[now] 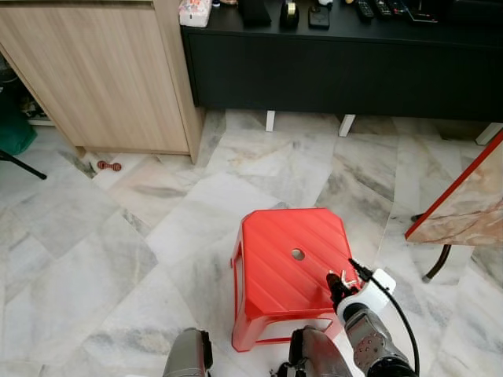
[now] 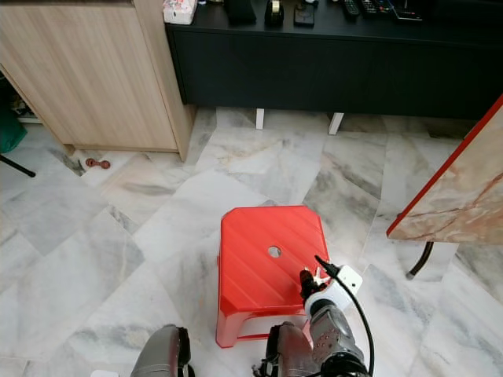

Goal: Hang keys on a hook

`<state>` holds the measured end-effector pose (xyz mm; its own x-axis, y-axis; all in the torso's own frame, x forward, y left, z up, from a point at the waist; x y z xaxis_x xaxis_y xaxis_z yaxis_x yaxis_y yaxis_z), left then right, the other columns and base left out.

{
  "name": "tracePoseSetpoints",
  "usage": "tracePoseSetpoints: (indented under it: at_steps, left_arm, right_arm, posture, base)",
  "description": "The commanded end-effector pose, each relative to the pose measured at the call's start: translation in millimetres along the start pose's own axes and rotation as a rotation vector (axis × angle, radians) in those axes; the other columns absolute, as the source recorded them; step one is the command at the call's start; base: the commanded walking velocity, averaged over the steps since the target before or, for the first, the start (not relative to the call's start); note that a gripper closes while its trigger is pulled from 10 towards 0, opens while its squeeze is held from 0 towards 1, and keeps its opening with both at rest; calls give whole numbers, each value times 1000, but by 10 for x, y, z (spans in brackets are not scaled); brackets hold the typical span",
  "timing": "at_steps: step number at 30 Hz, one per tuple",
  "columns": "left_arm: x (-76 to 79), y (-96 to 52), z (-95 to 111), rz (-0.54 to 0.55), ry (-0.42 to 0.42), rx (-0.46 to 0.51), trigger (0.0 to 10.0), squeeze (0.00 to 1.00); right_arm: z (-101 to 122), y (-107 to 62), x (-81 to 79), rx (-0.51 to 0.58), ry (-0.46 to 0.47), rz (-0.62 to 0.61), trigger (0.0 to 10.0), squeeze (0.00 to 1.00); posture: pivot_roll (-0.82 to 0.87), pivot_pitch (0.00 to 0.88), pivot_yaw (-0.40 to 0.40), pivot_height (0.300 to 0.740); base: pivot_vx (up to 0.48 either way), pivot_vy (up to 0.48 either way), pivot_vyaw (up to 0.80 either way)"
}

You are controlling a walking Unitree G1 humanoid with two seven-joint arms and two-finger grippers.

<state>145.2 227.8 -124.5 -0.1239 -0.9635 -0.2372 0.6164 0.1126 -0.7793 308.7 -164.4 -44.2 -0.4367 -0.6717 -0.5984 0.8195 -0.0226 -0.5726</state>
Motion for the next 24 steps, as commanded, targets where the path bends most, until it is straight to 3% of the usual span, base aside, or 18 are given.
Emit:
tracePoseSetpoints:
  at_steps: [1,11,24]
  left_arm:
    - [135,-39,-112,-38,2,-28,10000,0]
    - [188,-60,-143,-41,-9,-27,10000,0]
    - [273,-103,-202,-45,-27,-26,10000,0]
  right_arm:
    - [-58,-13,72,-29,-11,-22,10000,0]
    - [-50,14,56,-51,-85,-46,10000,0]
    - [-3,37,30,-53,-109,-51,10000,0]
  posture:
    - [104,174,-92,634]
    - [91,198,-104,634]
    - [80,243,-128,634]
  base:
    - [0,0,0]
    - [0,0,0]
    - [0,0,0]
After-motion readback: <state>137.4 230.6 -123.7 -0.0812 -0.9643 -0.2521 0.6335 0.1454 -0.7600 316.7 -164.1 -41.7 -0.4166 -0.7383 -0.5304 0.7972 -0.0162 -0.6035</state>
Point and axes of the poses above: a point about 5 cm out from each wrist's last joint towards the gripper, its own y axis pointing out of the wrist towards the gripper, its own z axis along the axis of the wrist's last joint, x = y × z, the point moved 4 cm from there along y, pointing out of the wrist towards the gripper, and after that the axes turned 6 degrees about y, right-handed, at the moved point
